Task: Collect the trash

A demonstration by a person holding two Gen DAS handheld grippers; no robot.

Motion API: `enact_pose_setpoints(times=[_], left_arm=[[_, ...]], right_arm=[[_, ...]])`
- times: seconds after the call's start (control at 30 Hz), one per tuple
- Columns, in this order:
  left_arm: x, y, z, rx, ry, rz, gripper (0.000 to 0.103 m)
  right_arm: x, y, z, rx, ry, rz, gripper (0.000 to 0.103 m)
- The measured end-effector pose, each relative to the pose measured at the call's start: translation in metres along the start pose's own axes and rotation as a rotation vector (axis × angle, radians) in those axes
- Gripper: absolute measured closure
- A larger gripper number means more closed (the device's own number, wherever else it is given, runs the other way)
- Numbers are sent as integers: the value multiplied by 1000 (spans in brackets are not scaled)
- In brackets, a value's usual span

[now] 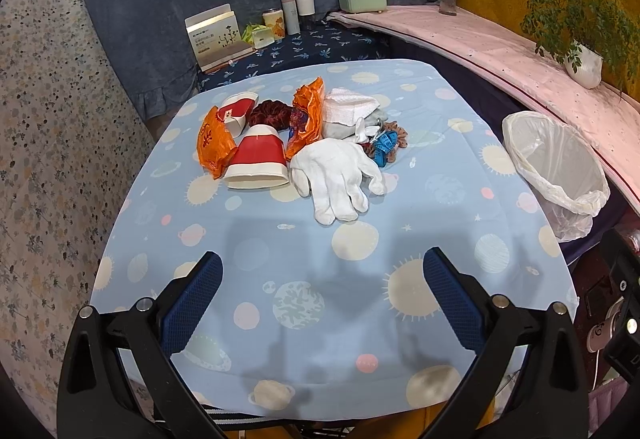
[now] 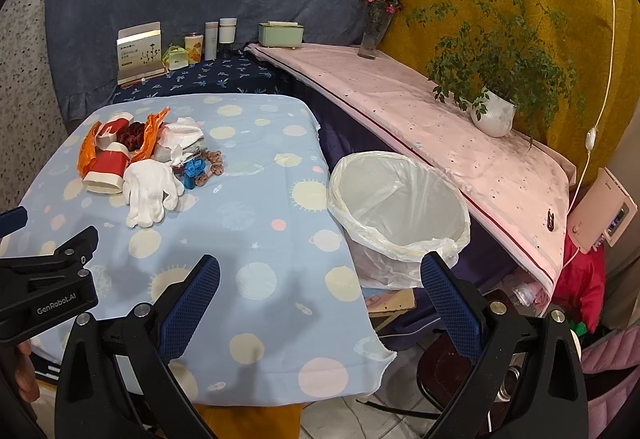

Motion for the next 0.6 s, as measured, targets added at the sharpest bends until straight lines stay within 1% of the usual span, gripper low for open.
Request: enact_pose_setpoints(times=[0.6], left_arm=[[0,-1,-1,0,-3,0,7]], right_arm=[[0,-1,0,1,0,-4,7]])
Point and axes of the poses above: each gripper's, at about its wrist camera, not at the fingertips, and x roughly the way its jaws point, y to its left, z to its top, the point moved 9 cm from there along x, roughly the way its jaws point, and after that the axes turned 12 degrees about x, right-handed, at the moved point
